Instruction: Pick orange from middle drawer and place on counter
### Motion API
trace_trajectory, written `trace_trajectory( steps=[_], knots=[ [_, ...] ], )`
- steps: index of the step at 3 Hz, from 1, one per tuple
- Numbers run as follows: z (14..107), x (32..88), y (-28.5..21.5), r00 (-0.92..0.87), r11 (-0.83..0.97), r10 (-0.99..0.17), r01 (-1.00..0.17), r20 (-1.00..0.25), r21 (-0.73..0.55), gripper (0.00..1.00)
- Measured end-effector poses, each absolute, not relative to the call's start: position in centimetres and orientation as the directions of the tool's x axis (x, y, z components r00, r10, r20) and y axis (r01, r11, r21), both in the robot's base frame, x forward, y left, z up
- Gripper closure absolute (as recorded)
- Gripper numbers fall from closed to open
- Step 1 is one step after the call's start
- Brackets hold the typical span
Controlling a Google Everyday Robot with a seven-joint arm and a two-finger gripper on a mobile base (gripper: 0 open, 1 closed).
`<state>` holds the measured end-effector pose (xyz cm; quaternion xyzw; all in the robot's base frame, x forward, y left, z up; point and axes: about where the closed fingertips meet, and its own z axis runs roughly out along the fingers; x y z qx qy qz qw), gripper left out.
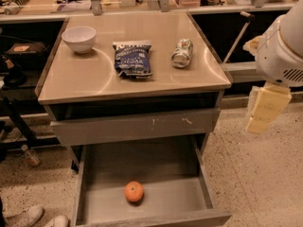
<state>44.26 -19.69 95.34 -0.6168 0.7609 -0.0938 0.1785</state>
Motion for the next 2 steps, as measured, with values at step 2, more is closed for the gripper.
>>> trace_trajectory(
  steps=[2],
  knots=[
    [93.5,44.2,-17.9,-0.156,0.208,-0.973,-0.913,-0.171,-0.351,0.00]
  ],
)
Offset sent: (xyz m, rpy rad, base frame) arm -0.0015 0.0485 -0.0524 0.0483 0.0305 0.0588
